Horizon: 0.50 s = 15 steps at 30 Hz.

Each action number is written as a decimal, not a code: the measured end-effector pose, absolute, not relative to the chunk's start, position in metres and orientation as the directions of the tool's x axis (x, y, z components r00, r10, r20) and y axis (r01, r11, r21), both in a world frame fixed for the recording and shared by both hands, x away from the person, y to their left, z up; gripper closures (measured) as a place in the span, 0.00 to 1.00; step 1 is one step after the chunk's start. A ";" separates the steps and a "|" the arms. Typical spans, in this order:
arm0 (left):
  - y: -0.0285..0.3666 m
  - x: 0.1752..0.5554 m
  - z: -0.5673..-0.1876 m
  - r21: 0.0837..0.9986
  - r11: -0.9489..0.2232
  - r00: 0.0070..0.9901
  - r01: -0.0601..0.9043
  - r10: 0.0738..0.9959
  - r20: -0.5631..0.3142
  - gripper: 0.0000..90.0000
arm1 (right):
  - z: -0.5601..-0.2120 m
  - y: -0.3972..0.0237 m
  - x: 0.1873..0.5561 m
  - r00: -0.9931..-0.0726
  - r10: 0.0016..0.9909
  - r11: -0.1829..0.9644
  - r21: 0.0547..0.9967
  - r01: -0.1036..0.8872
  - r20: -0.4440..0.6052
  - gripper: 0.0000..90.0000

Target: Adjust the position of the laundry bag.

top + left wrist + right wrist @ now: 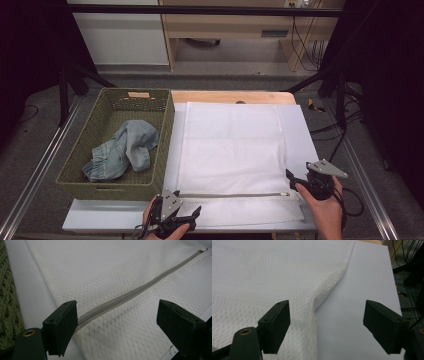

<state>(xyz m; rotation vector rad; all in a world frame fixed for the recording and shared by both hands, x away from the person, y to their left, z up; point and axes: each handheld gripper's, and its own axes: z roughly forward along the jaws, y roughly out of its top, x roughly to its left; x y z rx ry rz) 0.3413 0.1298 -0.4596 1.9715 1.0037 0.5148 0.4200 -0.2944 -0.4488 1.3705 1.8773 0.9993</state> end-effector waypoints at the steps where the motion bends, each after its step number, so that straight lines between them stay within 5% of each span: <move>1: 0.131 0.340 -0.460 0.826 -0.326 0.593 0.459 0.805 -0.011 0.20 | -0.450 -0.292 0.428 -0.301 0.953 0.196 0.843 0.502 -0.042 0.32; 15: 0.146 0.333 -0.464 0.804 -0.327 0.546 0.496 0.838 0.004 0.31 | -0.466 -0.282 0.463 -0.338 0.941 0.228 0.751 0.620 -0.007 0.64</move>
